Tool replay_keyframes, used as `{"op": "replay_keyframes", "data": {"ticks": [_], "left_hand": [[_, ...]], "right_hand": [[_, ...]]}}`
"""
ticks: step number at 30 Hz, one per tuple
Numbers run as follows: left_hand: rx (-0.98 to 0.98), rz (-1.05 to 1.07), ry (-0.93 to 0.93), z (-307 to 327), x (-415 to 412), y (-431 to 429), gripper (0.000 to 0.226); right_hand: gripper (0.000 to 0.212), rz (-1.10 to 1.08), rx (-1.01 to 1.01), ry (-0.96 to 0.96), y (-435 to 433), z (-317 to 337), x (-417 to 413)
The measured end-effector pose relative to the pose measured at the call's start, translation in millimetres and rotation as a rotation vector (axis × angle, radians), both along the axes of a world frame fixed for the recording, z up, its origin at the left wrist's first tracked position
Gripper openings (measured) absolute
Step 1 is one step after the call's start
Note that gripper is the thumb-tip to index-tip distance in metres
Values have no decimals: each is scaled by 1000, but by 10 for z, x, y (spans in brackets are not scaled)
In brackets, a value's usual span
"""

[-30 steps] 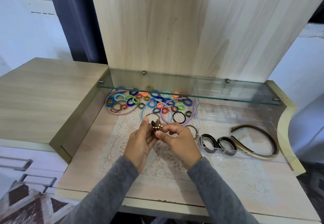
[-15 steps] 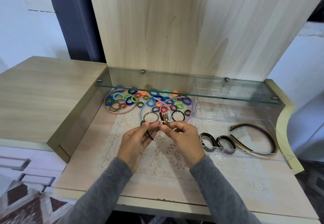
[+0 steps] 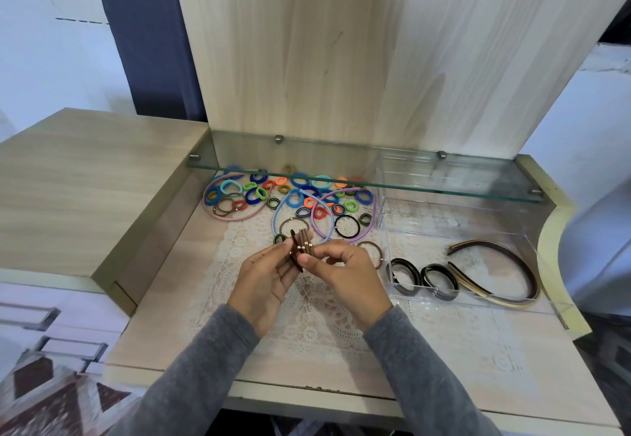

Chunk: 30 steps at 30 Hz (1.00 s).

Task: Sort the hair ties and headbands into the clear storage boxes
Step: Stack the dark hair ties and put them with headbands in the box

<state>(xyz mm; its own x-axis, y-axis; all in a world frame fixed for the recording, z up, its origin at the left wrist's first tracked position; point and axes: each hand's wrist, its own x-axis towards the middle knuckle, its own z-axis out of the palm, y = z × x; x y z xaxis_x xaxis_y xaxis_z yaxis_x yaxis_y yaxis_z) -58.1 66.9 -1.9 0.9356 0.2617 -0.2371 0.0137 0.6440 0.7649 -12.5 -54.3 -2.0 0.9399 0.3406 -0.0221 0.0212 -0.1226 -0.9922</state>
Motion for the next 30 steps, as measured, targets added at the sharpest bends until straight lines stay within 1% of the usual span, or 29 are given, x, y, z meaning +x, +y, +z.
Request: {"op": "replay_keyframes", "data": {"ticks": [5,12,16,20,25,30], "left_hand": [[18,-20,10,33,0,0,31],[12,-101,40,37,2,21,45],[-6,-89,28,32,1,32,45],[5,-87,21,13,-4,37,40],[21,-95,23,17,10,52,43],[29,-102,23,24,16,41,44]], "right_hand": [[5,48,-29,-16,-13,39,2],[9,127,-67,-31,-15,61,30],[7,154,-87,-41,-34,77,44],[7,166,-84,-63,-42,85,45],[2,175,-76,-74,-49,75,50],[7,177,-78,-79,-51,94,54]]}}
